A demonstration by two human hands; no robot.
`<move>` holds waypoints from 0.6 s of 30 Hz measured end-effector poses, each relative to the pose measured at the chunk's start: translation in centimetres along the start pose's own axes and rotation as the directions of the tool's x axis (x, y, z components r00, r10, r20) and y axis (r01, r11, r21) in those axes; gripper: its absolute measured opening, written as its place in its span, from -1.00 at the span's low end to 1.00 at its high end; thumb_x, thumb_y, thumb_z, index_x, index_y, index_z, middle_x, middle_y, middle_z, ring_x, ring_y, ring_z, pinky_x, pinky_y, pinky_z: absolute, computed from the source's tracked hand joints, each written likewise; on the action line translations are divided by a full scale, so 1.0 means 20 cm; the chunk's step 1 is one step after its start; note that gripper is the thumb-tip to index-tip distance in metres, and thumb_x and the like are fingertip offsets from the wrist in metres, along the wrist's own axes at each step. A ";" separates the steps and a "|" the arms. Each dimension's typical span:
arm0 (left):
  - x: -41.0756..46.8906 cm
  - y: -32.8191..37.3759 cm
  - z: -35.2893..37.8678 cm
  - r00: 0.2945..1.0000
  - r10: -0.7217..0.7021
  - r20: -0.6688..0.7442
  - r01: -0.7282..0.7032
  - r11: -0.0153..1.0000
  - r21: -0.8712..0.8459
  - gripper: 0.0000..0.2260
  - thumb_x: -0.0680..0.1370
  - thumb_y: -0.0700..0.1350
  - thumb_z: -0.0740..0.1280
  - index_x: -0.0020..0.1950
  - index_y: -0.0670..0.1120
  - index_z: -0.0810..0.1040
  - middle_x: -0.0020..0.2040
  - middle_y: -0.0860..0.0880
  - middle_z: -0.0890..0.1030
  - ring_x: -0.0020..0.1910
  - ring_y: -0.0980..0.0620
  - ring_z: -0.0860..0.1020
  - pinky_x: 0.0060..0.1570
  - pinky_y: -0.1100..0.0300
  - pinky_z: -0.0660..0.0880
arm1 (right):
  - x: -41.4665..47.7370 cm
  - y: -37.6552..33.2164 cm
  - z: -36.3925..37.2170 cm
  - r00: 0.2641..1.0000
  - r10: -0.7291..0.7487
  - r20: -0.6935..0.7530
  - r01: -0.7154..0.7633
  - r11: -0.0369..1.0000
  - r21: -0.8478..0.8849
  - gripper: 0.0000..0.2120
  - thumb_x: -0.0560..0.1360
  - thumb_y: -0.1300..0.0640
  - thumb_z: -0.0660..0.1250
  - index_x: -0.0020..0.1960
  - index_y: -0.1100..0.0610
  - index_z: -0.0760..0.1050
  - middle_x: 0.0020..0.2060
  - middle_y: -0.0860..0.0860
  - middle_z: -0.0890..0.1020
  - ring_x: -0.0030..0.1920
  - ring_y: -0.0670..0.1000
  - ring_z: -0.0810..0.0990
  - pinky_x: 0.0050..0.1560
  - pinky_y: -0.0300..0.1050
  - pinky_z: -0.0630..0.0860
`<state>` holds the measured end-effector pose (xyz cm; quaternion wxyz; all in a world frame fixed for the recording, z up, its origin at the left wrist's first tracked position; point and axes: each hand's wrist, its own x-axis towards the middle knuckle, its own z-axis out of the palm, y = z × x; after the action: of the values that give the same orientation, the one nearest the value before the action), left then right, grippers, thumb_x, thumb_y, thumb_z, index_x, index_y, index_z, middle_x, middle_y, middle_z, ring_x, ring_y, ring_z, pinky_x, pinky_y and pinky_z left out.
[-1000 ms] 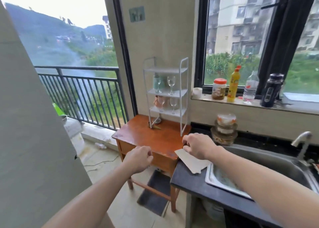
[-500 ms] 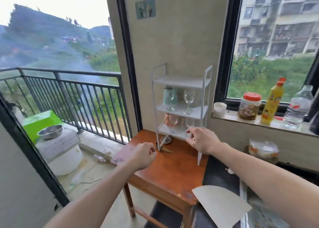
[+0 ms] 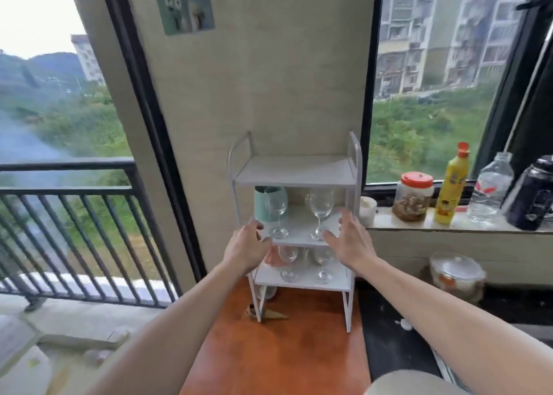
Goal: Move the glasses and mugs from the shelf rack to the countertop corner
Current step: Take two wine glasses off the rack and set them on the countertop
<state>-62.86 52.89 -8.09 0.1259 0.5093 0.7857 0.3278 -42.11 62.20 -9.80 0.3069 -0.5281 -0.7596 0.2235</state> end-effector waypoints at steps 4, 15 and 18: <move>0.21 0.02 0.08 0.999 0.005 -0.033 -0.008 0.994 -0.105 -0.46 0.46 0.04 0.41 0.37 -0.07 0.34 0.18 -0.11 0.55 0.06 -0.06 0.50 0.03 0.07 0.43 | 0.13 0.00 0.10 0.996 0.082 -0.021 -0.077 0.982 0.172 -0.24 0.51 -0.03 0.37 0.56 0.07 0.03 0.43 0.15 0.38 0.34 0.19 0.46 0.30 0.15 0.43; 0.48 0.04 0.18 0.986 0.040 -0.160 -0.083 0.957 -0.279 -0.44 0.37 0.08 0.50 0.29 0.02 0.38 0.04 -0.08 0.62 -0.05 -0.12 0.60 -0.05 0.02 0.53 | 0.36 0.04 0.27 0.990 0.097 -0.098 -0.047 0.907 0.418 -0.24 0.43 -0.15 0.44 0.49 -0.05 0.15 0.12 -0.02 0.60 -0.09 -0.04 0.62 -0.23 -0.14 0.47; 0.49 0.02 0.17 0.987 0.068 -0.146 -0.113 0.939 -0.325 -0.48 0.37 0.04 0.52 0.26 0.03 0.41 0.02 -0.04 0.59 -0.07 -0.11 0.61 -0.09 0.03 0.54 | 0.36 0.04 0.26 0.994 0.074 -0.082 -0.029 0.889 0.456 -0.26 0.42 -0.12 0.47 0.47 -0.01 0.20 0.10 0.04 0.60 -0.05 0.08 0.65 -0.09 0.09 0.59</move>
<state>-65.12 63.00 -9.07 0.1422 0.4936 0.7014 0.4942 -47.10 69.21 -12.45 0.4522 -0.4717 -0.6563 0.3771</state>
